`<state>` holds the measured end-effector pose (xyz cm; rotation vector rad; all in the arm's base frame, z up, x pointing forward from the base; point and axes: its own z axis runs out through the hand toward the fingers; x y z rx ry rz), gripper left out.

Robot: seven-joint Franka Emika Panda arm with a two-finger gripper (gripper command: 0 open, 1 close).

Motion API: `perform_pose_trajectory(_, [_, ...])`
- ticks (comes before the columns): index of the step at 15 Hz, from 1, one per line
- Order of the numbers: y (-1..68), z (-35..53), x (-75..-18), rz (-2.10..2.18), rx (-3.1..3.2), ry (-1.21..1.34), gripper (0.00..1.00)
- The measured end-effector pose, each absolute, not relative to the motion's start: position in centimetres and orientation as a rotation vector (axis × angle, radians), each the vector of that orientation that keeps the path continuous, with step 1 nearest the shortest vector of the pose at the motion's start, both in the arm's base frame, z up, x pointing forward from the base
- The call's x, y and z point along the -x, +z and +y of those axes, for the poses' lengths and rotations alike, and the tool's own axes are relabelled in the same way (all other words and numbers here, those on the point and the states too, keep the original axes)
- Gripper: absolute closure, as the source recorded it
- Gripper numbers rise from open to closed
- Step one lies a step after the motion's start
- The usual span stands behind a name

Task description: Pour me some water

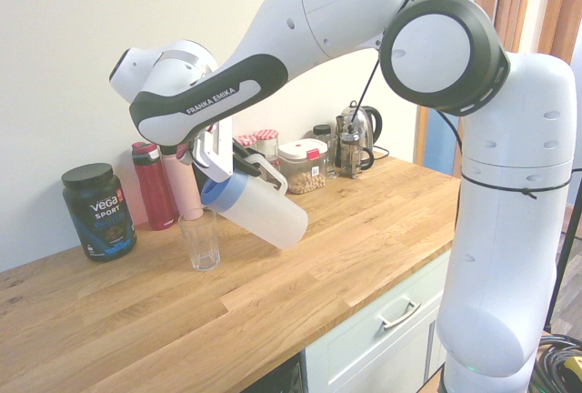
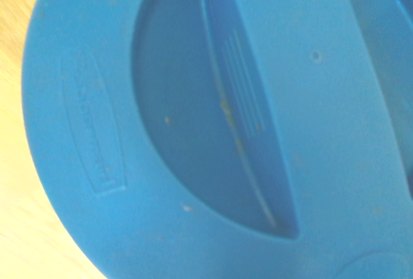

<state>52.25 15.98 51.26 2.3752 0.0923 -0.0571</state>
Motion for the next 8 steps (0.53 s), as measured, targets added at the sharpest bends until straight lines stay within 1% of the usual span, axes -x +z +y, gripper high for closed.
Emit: perform_pose_trajectory(8, [51.1,17.4,-52.0,0.073,-2.374,-0.031,1.0])
